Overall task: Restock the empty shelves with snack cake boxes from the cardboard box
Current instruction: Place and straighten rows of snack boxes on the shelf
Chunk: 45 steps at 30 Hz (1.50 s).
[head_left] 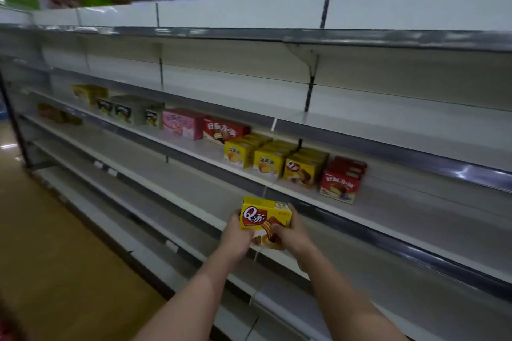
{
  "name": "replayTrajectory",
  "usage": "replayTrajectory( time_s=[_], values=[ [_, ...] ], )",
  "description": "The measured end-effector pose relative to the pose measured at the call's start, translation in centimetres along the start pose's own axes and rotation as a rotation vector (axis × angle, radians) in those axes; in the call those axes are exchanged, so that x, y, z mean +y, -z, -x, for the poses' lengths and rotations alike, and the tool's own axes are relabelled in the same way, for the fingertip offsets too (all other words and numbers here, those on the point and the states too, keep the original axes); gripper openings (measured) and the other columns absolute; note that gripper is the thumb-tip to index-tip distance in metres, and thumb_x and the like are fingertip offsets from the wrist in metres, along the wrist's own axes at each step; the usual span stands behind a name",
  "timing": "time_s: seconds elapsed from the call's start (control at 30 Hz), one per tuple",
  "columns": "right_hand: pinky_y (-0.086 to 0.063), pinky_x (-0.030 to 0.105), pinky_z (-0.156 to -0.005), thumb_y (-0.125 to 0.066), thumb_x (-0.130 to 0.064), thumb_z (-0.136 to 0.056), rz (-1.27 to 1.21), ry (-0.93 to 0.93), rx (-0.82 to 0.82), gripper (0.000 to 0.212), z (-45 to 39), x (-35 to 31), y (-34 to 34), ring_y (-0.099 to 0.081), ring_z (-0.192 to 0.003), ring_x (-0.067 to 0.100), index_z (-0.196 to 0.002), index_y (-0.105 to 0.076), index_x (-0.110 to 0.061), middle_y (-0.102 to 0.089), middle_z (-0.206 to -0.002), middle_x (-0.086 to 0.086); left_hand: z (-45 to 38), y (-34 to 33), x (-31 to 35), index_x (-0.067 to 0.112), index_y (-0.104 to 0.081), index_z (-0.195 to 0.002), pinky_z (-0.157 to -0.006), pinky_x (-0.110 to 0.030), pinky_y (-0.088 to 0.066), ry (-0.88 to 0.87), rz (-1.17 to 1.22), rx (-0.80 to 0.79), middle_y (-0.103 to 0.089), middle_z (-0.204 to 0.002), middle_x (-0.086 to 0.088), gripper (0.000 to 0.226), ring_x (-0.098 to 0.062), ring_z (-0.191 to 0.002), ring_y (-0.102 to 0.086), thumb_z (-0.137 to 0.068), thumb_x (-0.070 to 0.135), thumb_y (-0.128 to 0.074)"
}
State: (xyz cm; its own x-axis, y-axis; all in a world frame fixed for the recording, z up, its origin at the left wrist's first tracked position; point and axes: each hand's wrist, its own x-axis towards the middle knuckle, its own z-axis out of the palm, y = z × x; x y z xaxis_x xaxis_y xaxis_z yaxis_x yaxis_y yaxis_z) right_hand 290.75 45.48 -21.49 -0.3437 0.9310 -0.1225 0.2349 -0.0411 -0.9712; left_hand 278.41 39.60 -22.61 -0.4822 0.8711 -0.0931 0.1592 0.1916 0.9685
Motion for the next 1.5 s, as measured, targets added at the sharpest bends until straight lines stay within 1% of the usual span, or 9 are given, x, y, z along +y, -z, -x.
replayTrajectory(
  time_s=[0.07, 0.17, 0.37, 0.57, 0.77, 0.97, 1.17, 1.3, 1.5],
  values=[
    [-0.05, 0.041, -0.095, -0.062, -0.01, -0.09, 0.061, 0.033, 0.06, 0.067, -1.0, 0.1, 1.1, -0.057, -0.115, 0.023, -0.143, -0.024, -0.025, -0.056, -0.128, 0.006, -1.3, -1.6, 0.8, 0.015, -0.046, -0.131, -0.094, -0.034, -0.044, -0.037, -0.098, -0.005, -0.058, -0.123, -0.008, 0.04, -0.024, -0.109, -0.055, -0.092, 0.007, -0.054],
    [-0.046, 0.05, -0.099, -0.072, -0.023, -0.079, 0.182, 0.039, 0.225, 0.073, -3.0, 0.6, 2.6, -0.051, -0.12, 0.029, -0.137, -0.028, -0.026, -0.055, -0.129, 0.005, -3.2, -3.5, 1.8, 0.017, -0.05, -0.131, -0.101, -0.043, -0.043, -0.081, -0.199, -0.02, -0.055, -0.127, -0.01, 0.04, -0.029, -0.116, -0.053, -0.092, 0.015, -0.056],
    [-0.048, 0.043, -0.093, -0.058, -0.011, -0.088, 0.341, 0.079, 0.369, 0.044, -5.6, -0.3, 3.7, -0.055, -0.112, 0.026, -0.127, -0.039, -0.019, -0.057, -0.121, 0.005, -7.5, -4.9, 4.1, 0.015, -0.052, -0.125, -0.093, -0.037, -0.046, -0.15, -0.334, -0.021, -0.059, -0.123, -0.008, 0.032, -0.028, -0.112, -0.056, -0.094, 0.018, -0.056],
    [-0.044, 0.032, -0.076, -0.05, -0.022, -0.096, 0.549, 0.108, 0.517, 0.042, -9.4, -0.9, 3.4, -0.058, -0.108, 0.028, -0.135, -0.038, -0.02, -0.054, -0.123, 0.008, -12.9, -5.1, 4.7, 0.016, -0.056, -0.12, -0.09, -0.038, -0.049, -0.291, -0.348, -0.054, -0.062, -0.121, -0.006, 0.032, -0.027, -0.11, -0.058, -0.089, 0.015, -0.062],
    [-0.048, 0.036, -0.085, -0.047, -0.022, -0.097, 0.53, 0.031, 0.574, 0.036, -13.9, -1.4, 2.8, -0.057, -0.108, 0.027, -0.133, -0.042, -0.022, -0.055, -0.123, 0.009, -17.9, -5.2, 4.9, 0.019, -0.054, -0.128, -0.087, -0.035, -0.046, -0.298, -0.561, -0.047, -0.039, -0.133, -0.01, 0.039, -0.028, -0.109, -0.055, -0.091, 0.03, -0.061],
    [-0.045, 0.038, -0.094, -0.045, -0.026, -0.099, 0.45, -0.064, 0.583, 0.038, -17.6, -0.4, 2.2, -0.055, -0.114, 0.028, -0.136, -0.041, -0.018, -0.053, -0.129, 0.011, -22.3, -6.8, 4.0, 0.011, -0.058, -0.121, -0.084, -0.037, -0.052, -0.318, -0.452, -0.152, -0.059, -0.123, -0.012, 0.03, -0.028, -0.105, -0.06, -0.094, 0.023, -0.056],
    [-0.046, 0.038, -0.094, -0.048, -0.031, -0.098, 0.427, -0.106, 0.578, 0.04, -20.2, 0.1, 2.7, -0.055, -0.114, 0.031, -0.133, -0.044, -0.012, -0.054, -0.128, 0.014, -24.3, -8.2, 3.8, 0.011, -0.056, -0.12, -0.087, -0.038, -0.05, -0.276, -0.322, -0.181, -0.061, -0.12, -0.013, 0.028, -0.032, -0.108, -0.059, -0.095, 0.021, -0.055],
    [-0.046, 0.042, -0.097, -0.051, -0.029, -0.096, 0.348, -0.135, 0.598, 0.04, -21.4, 0.4, 2.9, -0.055, -0.115, 0.03, -0.131, -0.043, -0.009, -0.055, -0.127, 0.013, -25.0, -8.9, 3.6, 0.007, -0.056, -0.117, -0.077, -0.031, -0.044, -0.224, -0.284, -0.231, -0.063, -0.116, -0.012, 0.026, -0.031, -0.106, -0.059, -0.095, 0.021, -0.056],
    [-0.046, 0.04, -0.096, -0.055, -0.025, -0.094, 0.221, -0.135, 0.601, 0.039, -21.9, 0.5, 3.4, -0.058, -0.111, 0.029, -0.129, -0.047, -0.009, -0.061, -0.121, 0.011, -25.4, -9.8, 3.6, 0.011, -0.046, -0.128, -0.084, -0.031, -0.041, -0.19, -0.174, -0.328, -0.059, -0.123, -0.01, 0.036, -0.028, -0.111, -0.056, -0.094, 0.017, -0.056]
  ],
)
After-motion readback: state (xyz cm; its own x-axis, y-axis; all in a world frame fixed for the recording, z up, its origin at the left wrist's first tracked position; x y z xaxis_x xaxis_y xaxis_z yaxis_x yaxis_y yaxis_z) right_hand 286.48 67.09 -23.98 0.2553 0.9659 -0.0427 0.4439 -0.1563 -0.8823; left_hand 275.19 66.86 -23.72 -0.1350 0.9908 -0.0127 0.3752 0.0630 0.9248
